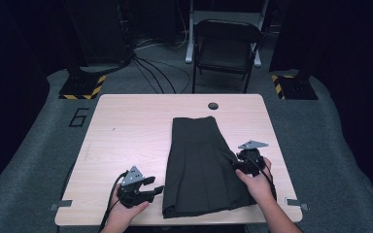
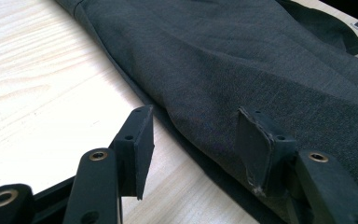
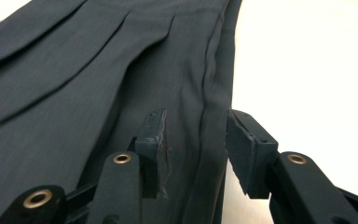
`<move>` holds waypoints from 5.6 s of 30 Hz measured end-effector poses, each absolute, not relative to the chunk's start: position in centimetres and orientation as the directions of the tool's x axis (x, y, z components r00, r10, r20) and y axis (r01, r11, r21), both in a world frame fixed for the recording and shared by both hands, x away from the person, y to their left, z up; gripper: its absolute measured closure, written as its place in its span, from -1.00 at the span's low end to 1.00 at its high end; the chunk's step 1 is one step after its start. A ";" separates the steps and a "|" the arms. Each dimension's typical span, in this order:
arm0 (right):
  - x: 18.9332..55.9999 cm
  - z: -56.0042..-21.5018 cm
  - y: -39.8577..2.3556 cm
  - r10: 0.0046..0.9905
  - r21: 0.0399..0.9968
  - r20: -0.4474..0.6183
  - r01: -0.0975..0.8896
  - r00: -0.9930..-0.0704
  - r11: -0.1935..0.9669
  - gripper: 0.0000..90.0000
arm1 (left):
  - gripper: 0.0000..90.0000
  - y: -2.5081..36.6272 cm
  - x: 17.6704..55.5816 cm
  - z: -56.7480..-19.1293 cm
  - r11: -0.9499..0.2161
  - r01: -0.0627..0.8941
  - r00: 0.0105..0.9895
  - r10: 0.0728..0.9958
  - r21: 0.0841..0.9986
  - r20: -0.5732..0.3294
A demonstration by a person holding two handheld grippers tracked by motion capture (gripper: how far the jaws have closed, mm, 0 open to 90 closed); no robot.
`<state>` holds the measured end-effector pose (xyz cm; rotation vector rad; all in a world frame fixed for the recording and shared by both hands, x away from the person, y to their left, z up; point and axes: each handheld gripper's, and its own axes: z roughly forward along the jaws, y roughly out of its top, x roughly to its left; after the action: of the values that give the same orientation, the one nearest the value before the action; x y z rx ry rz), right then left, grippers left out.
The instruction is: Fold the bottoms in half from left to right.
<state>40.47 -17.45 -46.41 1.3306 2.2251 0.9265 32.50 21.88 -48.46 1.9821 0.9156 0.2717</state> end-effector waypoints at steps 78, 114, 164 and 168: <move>38.5 -51.1 -19.6 0.875 0.671 0.055 0.666 -0.481 0.324 -0.11 | -0.20 16.9 36.0 -51.8 -0.368 0.547 0.659 0.743 0.752 -0.115; 37.9 -49.4 -16.0 0.788 0.668 0.081 0.620 -0.610 0.411 0.88 | 0.86 20.0 36.3 -50.5 -0.361 0.534 0.648 0.756 0.765 -0.096; 39.0 -48.0 -11.5 0.772 0.704 0.084 0.586 -0.631 0.402 0.20 | 0.82 24.6 33.8 -50.5 -0.368 0.576 0.643 0.756 0.729 -0.126; 41.1 -48.2 -10.7 0.775 0.708 0.089 0.587 -0.625 0.392 0.26 | 0.81 24.6 33.8 -50.7 -0.379 0.568 0.649 0.752 0.731 -0.115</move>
<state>41.05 -10.74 -48.17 1.2012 2.3967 1.0615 33.85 24.59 -50.66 2.0919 1.0224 0.3030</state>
